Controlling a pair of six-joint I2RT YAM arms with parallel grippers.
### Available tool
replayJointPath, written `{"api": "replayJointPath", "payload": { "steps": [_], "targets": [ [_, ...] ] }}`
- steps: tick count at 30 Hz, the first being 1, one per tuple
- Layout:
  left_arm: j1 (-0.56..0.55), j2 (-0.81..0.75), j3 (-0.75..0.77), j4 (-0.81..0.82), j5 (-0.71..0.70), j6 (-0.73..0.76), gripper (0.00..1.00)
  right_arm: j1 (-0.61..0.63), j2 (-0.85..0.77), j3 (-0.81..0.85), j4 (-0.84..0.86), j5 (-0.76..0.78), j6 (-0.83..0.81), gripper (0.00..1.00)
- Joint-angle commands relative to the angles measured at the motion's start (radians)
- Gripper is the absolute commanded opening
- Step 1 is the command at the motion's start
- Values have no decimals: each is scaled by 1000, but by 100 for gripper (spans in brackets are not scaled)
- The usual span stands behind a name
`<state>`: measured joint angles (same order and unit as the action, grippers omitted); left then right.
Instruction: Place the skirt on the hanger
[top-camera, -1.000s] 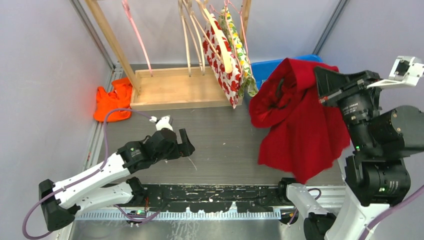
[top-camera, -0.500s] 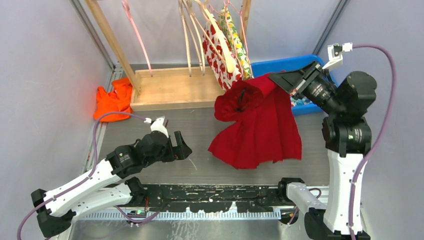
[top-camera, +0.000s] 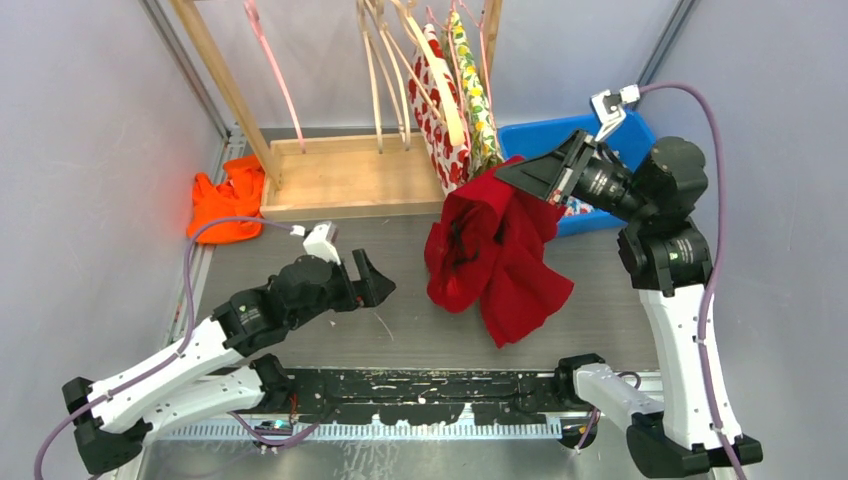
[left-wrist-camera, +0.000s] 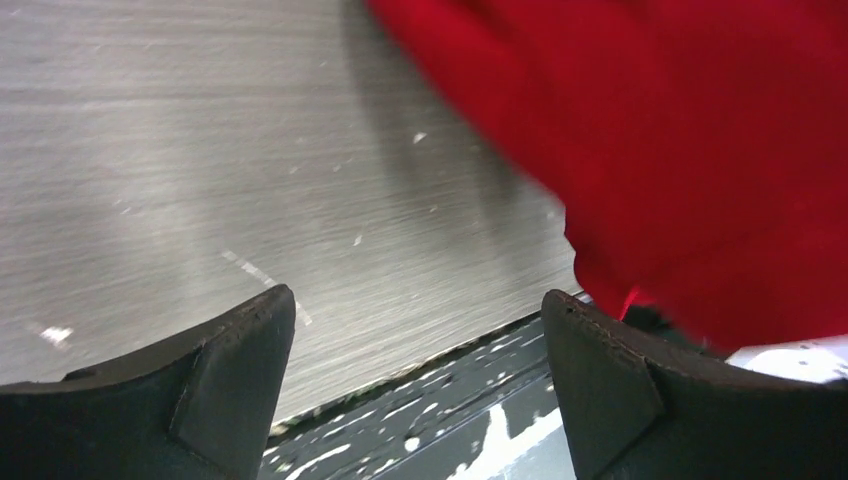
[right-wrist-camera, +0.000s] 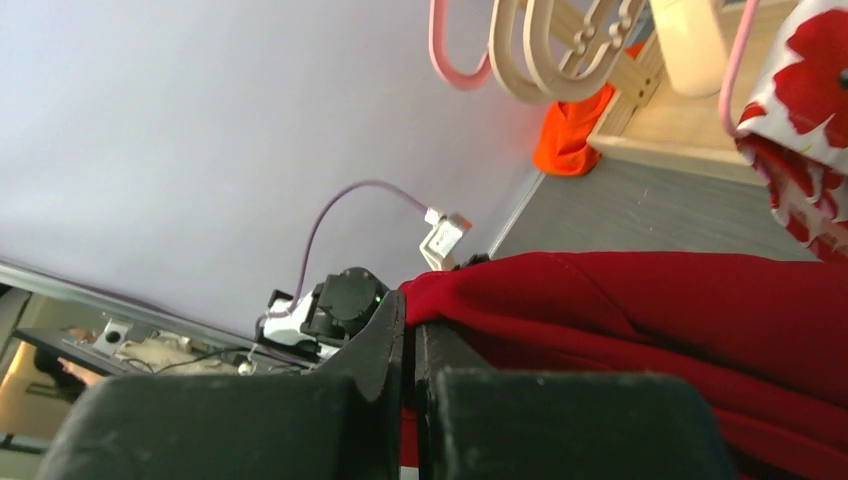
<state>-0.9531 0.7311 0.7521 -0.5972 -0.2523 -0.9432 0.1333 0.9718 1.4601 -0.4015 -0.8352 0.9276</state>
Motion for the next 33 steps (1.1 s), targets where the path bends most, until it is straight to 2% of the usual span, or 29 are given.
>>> {"api": "replayJointPath", "payload": {
  "steps": [1,5,14,24,28,33],
  "targets": [
    [4,51,-10,320,25,-3,93,73,13,5,28,30,-76,1],
    [-5,98,5,370,65,-24,93,112,33,-2,-35,70,-140,1],
    [-42,-50,34,50,-107,-87,91,149,68,-88,-79,166,-218,1],
    [-63,-64,-66,-26,-92,-170,91,166,188,-218,9,263,-234,1],
    [-81,-9,-102,5,-96,-183,91,168,236,-260,35,299,-245,1],
    [-168,172,-50,42,-157,-175,91,168,280,-293,80,300,-243,1]
  ]
}}
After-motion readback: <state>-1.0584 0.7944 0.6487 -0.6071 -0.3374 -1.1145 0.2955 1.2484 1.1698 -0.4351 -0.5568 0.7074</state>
